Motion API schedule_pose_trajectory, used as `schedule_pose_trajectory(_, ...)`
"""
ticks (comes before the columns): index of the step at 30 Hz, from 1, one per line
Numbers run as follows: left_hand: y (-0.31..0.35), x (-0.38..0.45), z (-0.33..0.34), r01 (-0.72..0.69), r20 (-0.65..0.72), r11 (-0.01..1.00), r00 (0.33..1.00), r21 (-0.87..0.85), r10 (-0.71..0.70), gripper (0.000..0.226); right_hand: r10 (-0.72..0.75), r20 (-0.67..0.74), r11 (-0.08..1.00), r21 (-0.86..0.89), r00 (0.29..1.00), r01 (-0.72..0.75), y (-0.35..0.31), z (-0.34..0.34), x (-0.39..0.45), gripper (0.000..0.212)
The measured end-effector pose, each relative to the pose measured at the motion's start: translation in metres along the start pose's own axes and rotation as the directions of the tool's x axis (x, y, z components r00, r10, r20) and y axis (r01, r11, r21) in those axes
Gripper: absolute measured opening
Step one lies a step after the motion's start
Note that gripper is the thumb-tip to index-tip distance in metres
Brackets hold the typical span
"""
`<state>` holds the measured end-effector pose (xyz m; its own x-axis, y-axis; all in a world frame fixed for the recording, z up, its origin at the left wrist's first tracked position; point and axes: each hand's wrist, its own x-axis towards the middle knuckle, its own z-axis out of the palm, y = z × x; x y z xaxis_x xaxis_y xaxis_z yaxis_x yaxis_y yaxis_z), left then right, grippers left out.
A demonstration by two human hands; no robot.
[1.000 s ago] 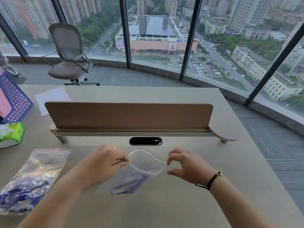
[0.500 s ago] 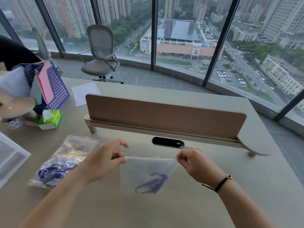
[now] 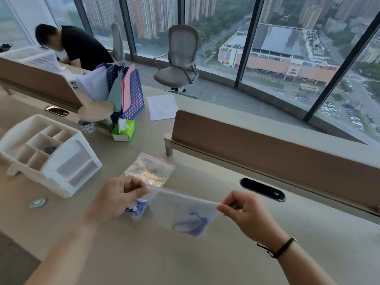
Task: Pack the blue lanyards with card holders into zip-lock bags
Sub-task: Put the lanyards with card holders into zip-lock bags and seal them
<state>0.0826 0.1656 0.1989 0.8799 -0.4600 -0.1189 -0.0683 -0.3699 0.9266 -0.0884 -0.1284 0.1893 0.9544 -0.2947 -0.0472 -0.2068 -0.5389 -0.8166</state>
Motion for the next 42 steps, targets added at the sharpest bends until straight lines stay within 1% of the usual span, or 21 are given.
schedule_pose_trajectory(7,-0.039,0.019,-0.094,-0.008,-0.189,0.994,0.982,-0.109,-0.013,0.004,-0.002,0.051,0.984,0.180,0.999,-0.007,-0.062,0.084,0.055,0.013)
schedule_pose_trajectory(11,-0.057,0.040,-0.139,-0.031,-0.274,0.993,0.962,-0.114,-0.002,0.004,-0.010,0.077,0.963,0.268,0.997,-0.011,-0.091,0.129,0.087,0.013)
schedule_pose_trajectory(15,-0.074,0.083,-0.163,-0.035,-0.337,0.996,0.942,-0.082,0.006,0.006,0.021,0.061,0.966,0.254,0.998,-0.036,-0.099,0.163,0.126,0.013)
schedule_pose_trajectory(18,-0.081,0.123,-0.161,-0.040,-0.364,0.998,0.931,-0.055,0.018,0.003,0.095,0.013,0.965,0.242,0.995,-0.095,-0.096,0.179,0.158,0.013)
schedule_pose_trajectory(23,-0.107,0.191,-0.140,0.001,-0.324,0.999,0.946,-0.051,-0.017,0.013,0.253,-0.065,0.952,0.193,0.965,-0.237,-0.072,0.196,0.208,0.015)
schedule_pose_trajectory(24,-0.113,0.201,-0.133,0.017,-0.307,1.000,0.951,-0.015,-0.021,0.018,0.278,-0.081,0.948,0.183,0.957,-0.260,-0.065,0.198,0.217,0.014)
schedule_pose_trajectory(26,-0.124,0.211,-0.118,0.053,-0.269,0.993,0.963,0.102,-0.024,0.042,0.319,-0.095,0.940,0.160,0.943,-0.302,-0.050,0.201,0.234,0.013)
schedule_pose_trajectory(27,-0.129,0.211,-0.111,0.059,-0.243,0.984,0.970,0.168,-0.017,0.049,0.336,-0.093,0.935,0.150,0.937,-0.321,-0.043,0.203,0.242,0.013)
schedule_pose_trajectory(29,-0.145,0.205,-0.095,0.048,-0.186,0.954,0.983,0.295,0.008,0.053,0.366,-0.082,0.925,0.142,0.927,-0.353,-0.028,0.209,0.258,0.012)
schedule_pose_trajectory(31,-0.171,0.189,-0.079,0.031,-0.114,0.922,0.993,0.386,0.015,0.048,0.392,-0.080,0.914,0.145,0.916,-0.379,-0.012,0.215,0.274,0.012)
schedule_pose_trajectory(33,-0.197,0.164,-0.060,0.029,-0.039,0.875,0.999,0.483,-0.011,0.047,0.421,-0.087,0.901,0.158,0.903,-0.404,0.005,0.220,0.288,0.013)
schedule_pose_trajectory(35,-0.217,0.144,-0.042,0.015,0.042,0.795,0.998,0.607,-0.051,0.066,0.461,-0.090,0.882,0.159,0.883,-0.444,0.023,0.225,0.300,0.013)
schedule_pose_trajectory(37,-0.228,0.136,-0.031,0.017,0.102,0.701,0.986,0.713,-0.128,0.083,0.507,-0.083,0.857,0.155,0.858,-0.491,0.038,0.228,0.307,0.011)
schedule_pose_trajectory(39,-0.234,0.137,-0.024,0.030,0.116,0.632,0.975,0.774,-0.188,0.089,0.530,-0.090,0.846,0.120,0.843,-0.519,0.048,0.232,0.311,0.011)
schedule_pose_trajectory(40,-0.236,0.140,-0.022,0.037,0.117,0.614,0.971,0.789,-0.210,0.090,0.519,-0.113,0.855,0.062,0.847,-0.515,0.050,0.236,0.310,0.014)
schedule_pose_trajectory(41,-0.238,0.144,-0.020,0.039,0.119,0.594,0.967,0.804,-0.224,0.090,0.478,-0.152,0.872,-0.036,0.865,-0.488,0.051,0.241,0.308,0.023)
schedule_pose_trajectory(42,-0.240,0.148,-0.019,0.039,0.119,0.577,0.965,0.816,-0.233,0.090,0.391,-0.193,0.890,-0.167,0.900,-0.423,0.053,0.249,0.303,0.036)
